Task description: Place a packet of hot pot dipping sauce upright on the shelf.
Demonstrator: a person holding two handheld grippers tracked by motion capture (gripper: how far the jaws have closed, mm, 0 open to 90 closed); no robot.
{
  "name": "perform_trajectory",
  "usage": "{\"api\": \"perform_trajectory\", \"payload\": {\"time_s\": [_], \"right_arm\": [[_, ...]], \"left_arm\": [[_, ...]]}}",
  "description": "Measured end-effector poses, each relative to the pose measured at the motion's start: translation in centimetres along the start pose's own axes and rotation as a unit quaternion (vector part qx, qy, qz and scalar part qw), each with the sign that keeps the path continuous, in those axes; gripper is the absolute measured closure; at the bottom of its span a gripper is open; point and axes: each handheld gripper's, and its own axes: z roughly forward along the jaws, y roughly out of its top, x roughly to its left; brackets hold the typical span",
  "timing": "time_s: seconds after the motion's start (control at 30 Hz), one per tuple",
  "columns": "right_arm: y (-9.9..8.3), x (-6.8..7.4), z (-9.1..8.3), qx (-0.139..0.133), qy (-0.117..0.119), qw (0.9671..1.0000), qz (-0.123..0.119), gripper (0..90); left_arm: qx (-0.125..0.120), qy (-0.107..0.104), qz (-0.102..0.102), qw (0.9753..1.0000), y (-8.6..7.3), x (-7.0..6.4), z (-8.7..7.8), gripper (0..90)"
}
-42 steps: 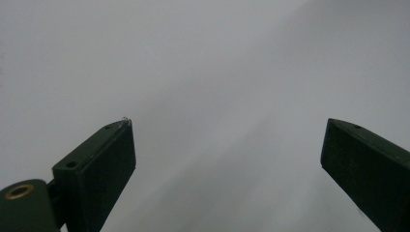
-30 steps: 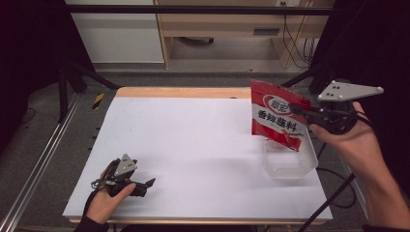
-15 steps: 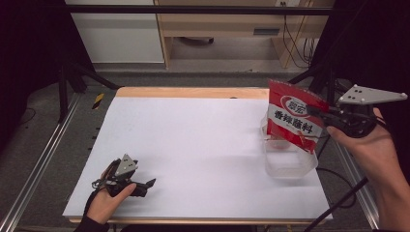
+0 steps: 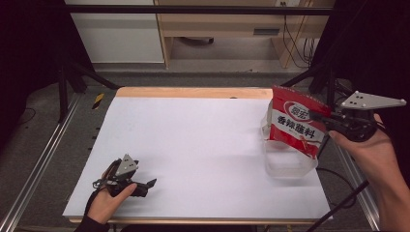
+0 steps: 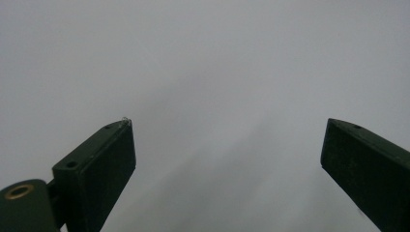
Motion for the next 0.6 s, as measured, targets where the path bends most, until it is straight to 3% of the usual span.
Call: {"api": "perform_trajectory", "payload": {"time_s": [0.6], "right_arm": [[-4.1,-0.7,2.5,0.006,0.035,0.9989,0.030,89.7]], "left_arm": [[0.001,-0.002,-0.007,1.0000,-0.1,0.1,0.2,5.2]]}}
